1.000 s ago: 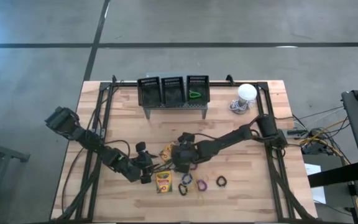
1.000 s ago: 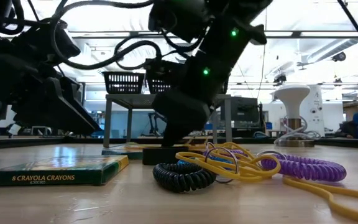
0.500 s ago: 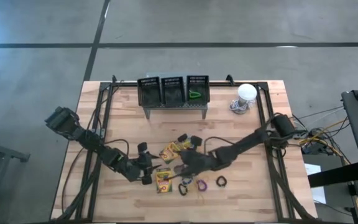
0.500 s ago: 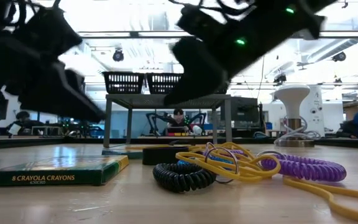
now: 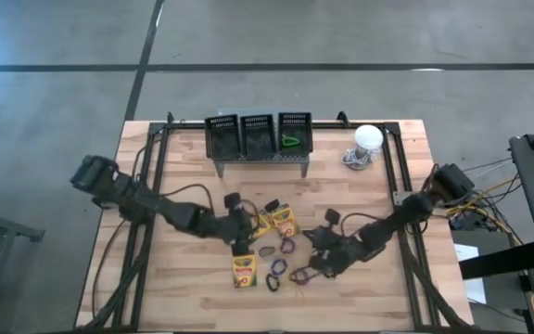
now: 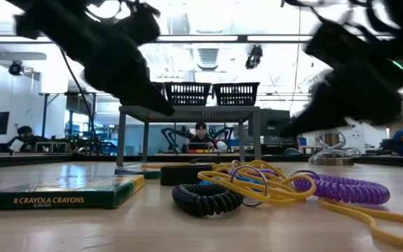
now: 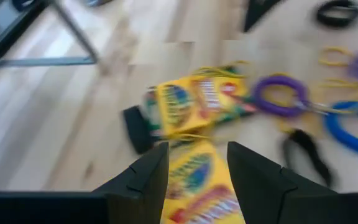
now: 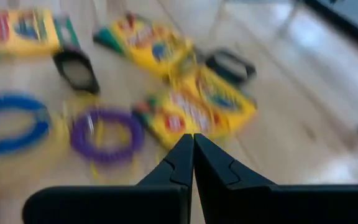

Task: Pick & Place Office Desk Supplies
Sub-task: Put the yellow rubber band into the middle black bin

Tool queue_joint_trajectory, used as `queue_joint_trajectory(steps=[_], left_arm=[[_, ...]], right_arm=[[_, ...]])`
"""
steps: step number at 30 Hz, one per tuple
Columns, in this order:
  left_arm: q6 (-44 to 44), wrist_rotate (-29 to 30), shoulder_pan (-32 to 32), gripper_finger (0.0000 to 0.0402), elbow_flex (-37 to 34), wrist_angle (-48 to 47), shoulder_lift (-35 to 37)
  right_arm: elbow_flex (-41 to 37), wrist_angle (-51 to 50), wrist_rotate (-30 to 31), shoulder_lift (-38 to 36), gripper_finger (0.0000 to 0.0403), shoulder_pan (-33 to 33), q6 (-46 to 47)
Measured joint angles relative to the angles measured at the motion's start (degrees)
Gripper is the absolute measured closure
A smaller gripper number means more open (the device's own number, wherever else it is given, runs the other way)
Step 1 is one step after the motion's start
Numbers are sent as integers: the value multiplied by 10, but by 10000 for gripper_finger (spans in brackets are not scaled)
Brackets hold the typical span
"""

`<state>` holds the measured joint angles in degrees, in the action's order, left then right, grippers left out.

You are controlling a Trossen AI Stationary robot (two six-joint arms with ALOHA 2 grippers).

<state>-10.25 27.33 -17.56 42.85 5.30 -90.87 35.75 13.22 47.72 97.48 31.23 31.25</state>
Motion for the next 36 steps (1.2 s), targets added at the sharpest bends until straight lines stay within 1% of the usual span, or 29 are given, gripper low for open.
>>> queue_joint_trajectory(steps=[4, 9, 11, 17, 21, 26, 31, 33, 36], left_arm=[[-16, -9, 23, 234, -14, 0, 0], [-40, -17, 24, 234, -34, 0, 0], [-52, -18, 24, 234, -45, 3, 0], [-61, -19, 26, 234, -83, 66, 0], [-61, -26, 31, 234, -84, 70, 0], [-94, -36, 58, 234, -85, 110, -12], [-96, -39, 79, 234, -86, 123, -34], [-97, -51, 87, 234, -86, 131, -43], [-97, -85, 94, 234, -86, 147, -59]], right_arm=[[-58, 73, 48, 9, 394, -2, 53], [-70, 107, 50, -9, 394, -2, 46], [-70, 103, 50, -8, 394, -2, 45], [-54, 102, 49, 7, 394, -2, 30], [-48, 102, 49, 9, 394, -3, 22], [-48, 101, 49, 9, 394, -2, 22], [-48, 101, 49, 9, 394, -3, 21], [-48, 101, 49, 9, 394, -3, 21], [-48, 101, 48, 9, 394, -3, 22]])
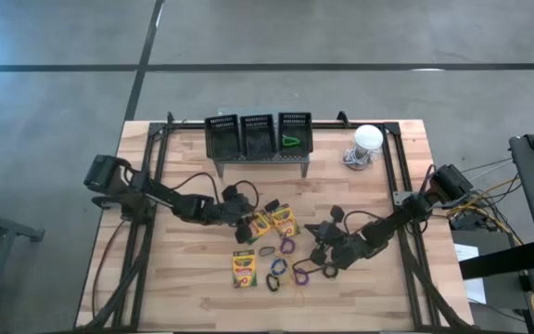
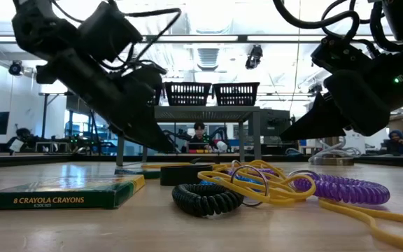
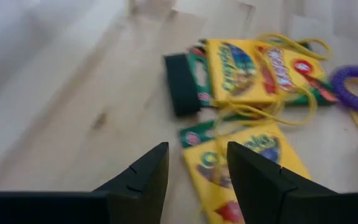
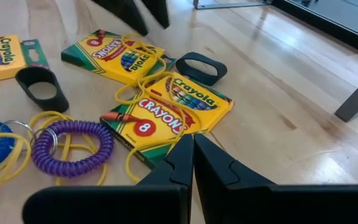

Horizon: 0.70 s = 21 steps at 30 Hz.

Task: Pick & Place Office Desk Supplies
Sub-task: Put the yellow rubber band into the middle black bin

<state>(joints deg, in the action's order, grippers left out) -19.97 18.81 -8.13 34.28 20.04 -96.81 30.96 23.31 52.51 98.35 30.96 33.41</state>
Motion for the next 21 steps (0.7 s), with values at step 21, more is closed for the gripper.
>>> queue_joint_trajectory(steps=[21], left_arm=[[15, -55, 20, 351, 8, 34, -52]], right_arm=[[0, -3, 0, 0, 394, 0, 0]])
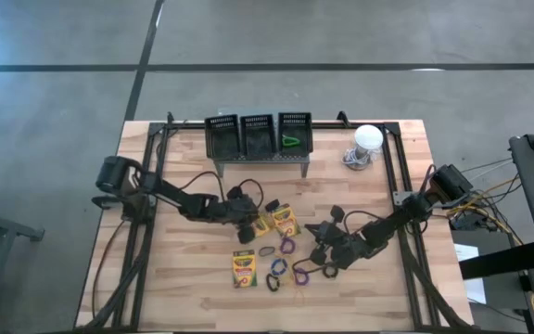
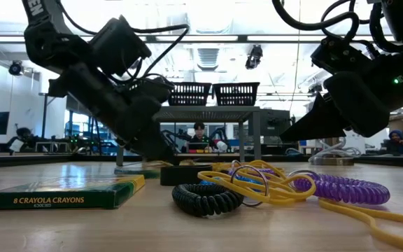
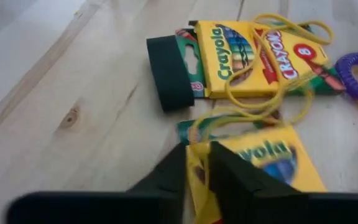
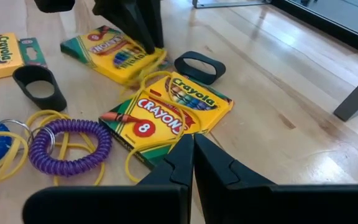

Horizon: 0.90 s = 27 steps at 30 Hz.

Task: Pick & Place Office Desk Supplies
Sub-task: Put the yellow rubber band into the middle black bin

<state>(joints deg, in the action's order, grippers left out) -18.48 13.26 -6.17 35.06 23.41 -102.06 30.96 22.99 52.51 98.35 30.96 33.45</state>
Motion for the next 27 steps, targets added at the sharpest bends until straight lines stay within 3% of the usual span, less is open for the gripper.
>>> queue_joint_trajectory(steps=[3, 6, 15, 21, 27], left_arm=[[20, -3, -7, 392, -2, -11, 13], [36, -2, -20, 395, -3, -23, 51], [126, 86, -57, 400, 2, -64, 244], [197, 113, 2, 400, 72, -110, 329], [244, 109, 82, 400, 202, -199, 304]], right_arm=[[0, 0, 0, 0, 394, 0, 0], [0, 0, 0, 0, 394, 0, 0], [-1, 1, 0, 0, 394, 0, 0], [-1, 0, 0, 0, 394, -3, 2], [-1, 0, 0, 0, 394, -6, 4]])
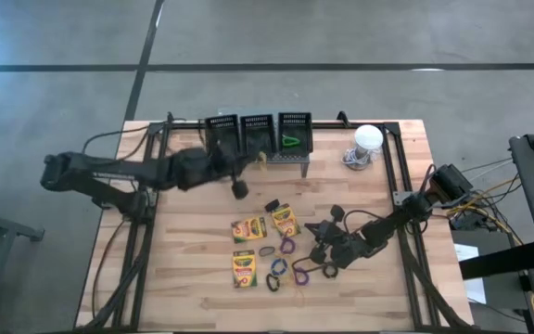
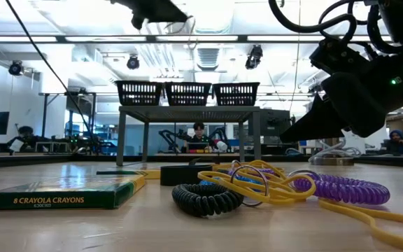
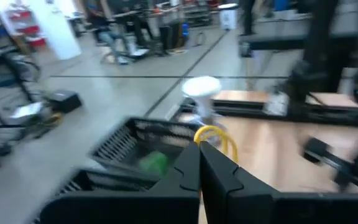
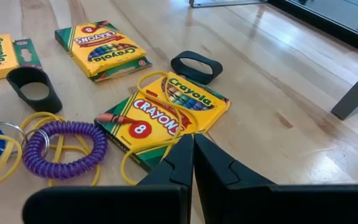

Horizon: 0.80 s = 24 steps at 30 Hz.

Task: Pick & Place Office Desk Supplies
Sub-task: Put the yellow rubber band into the middle black bin

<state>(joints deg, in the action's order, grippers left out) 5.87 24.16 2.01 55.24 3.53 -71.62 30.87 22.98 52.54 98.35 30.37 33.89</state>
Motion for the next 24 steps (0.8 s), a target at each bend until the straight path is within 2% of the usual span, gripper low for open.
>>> queue_joint_trajectory(steps=[4, 10, 17, 24], left_arm=[[12, -3, 47, 401, 71, -77, -43], [12, -7, 119, 398, 131, -167, -109], [15, -34, 173, 397, 139, -156, -156], [-10, -34, 209, 396, 138, -157, -160]], right_arm=[[0, 0, 0, 0, 394, 0, 2], [-1, 0, 0, 0, 394, 0, 2], [-1, 0, 0, 0, 394, 0, 2], [-1, 0, -1, 0, 394, 0, 2]])
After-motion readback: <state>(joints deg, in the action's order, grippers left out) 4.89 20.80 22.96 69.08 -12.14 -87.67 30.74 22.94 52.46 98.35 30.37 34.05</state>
